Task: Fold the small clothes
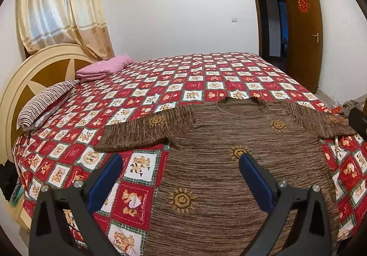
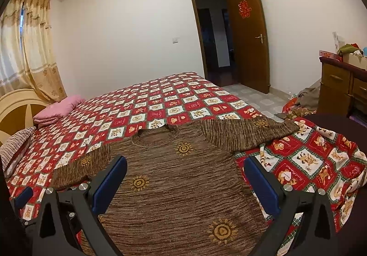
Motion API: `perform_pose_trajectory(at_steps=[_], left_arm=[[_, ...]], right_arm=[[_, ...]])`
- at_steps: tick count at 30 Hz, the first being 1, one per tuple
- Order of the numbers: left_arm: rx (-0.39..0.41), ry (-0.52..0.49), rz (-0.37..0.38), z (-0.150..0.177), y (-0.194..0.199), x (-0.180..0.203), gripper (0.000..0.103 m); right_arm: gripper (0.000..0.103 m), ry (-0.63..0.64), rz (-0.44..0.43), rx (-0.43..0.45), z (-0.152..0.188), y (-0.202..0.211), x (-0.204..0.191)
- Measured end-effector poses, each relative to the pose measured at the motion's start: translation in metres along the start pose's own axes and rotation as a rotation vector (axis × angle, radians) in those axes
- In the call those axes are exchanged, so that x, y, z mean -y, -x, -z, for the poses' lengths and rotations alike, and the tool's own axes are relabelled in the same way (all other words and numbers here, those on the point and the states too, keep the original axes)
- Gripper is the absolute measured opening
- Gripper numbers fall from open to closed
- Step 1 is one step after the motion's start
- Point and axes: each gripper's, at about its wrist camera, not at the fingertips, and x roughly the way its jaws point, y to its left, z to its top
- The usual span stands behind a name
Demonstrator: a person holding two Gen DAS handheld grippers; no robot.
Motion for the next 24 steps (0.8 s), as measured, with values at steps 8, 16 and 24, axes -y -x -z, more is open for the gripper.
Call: perform_pose_trajectory(at_steps=[8, 16, 24], left_arm=[[0.003, -0.010, -0.009, 0.0003, 0.0003, 0.0019, 0.103], [-0.002, -0.013, -0.007, 0.0010, 0.0006, 0.0023, 0.103], [-0.015, -0.012, 0.001, 0.0016, -0.0017, 0.0048, 0.103]], right_arm=[[0.102, 0.028, 0.018, -0.033, 0.0052, -0.0075, -0.0038], [0.102, 0.029, 0.020, -0.029, 0.0055, -0.0069, -0.0048], [0.102, 0.036, 0.024, -0.047, 0.0074, -0.0094, -0.0055]])
